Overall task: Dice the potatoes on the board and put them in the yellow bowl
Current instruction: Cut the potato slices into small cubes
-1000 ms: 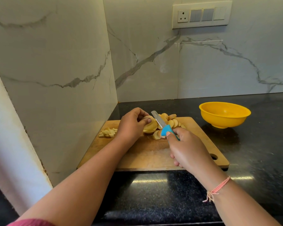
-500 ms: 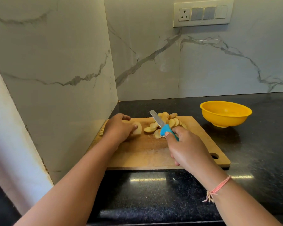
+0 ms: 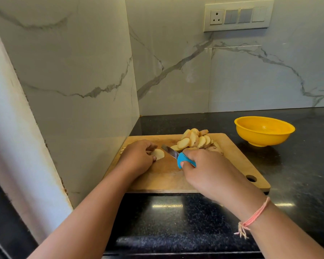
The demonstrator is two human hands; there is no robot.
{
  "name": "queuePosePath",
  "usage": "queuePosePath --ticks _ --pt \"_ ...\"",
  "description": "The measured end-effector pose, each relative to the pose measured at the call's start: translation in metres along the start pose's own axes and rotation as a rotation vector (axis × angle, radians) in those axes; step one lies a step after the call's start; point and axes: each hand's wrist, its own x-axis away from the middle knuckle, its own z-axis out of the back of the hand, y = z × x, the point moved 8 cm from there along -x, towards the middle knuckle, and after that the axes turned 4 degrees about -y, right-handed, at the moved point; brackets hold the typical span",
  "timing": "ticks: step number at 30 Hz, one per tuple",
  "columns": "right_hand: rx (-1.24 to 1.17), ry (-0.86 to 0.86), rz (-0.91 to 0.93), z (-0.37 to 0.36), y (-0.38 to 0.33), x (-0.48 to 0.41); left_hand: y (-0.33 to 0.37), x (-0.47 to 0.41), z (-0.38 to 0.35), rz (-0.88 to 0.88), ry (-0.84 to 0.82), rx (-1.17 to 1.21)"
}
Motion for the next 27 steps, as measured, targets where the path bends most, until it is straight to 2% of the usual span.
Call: queuePosePath --ticks 8,19,27 --pt "0.102 -0.061 -0.058 0.0 -0.011 -0.006 0.002 -0.004 -0.002 0.03 0.076 0.022" --pt "0.147 -0.189 -0.036 0.003 -0.037 -0.003 0.001 -0.005 0.0 0.091 0.053 0.001" --pt "0.199 -0.171 0.02 0.006 -0.037 0.035 -0.003 -0.002 -0.001 0.113 0.084 0.069"
